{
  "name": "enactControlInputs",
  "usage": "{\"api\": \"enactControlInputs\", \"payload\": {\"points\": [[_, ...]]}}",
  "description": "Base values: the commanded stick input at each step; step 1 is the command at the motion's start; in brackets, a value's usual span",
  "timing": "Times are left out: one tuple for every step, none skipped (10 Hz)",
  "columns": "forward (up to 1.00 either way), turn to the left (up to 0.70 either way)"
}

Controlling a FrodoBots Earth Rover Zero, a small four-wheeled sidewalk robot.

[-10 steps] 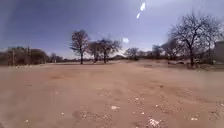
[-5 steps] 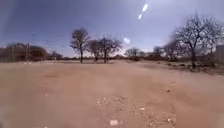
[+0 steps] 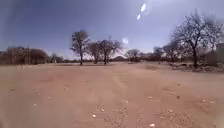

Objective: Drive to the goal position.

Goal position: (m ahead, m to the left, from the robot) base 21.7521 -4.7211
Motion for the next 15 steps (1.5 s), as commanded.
{"api": "enactControlInputs", "payload": {"points": [[1.0, 0.0], [1.0, 0.0], [1.0, 0.0], [1.0, 0.09], [1.0, 0.27], [1.0, 0.27], [1.0, 0.27], [1.0, 0.27], [1.0, 0.27], [1.0, 0.27], [1.0, 0.27], [1.0, 0.27], [1.0, 0.27], [1.0, 0.27], [1.0, 0.27]]}}
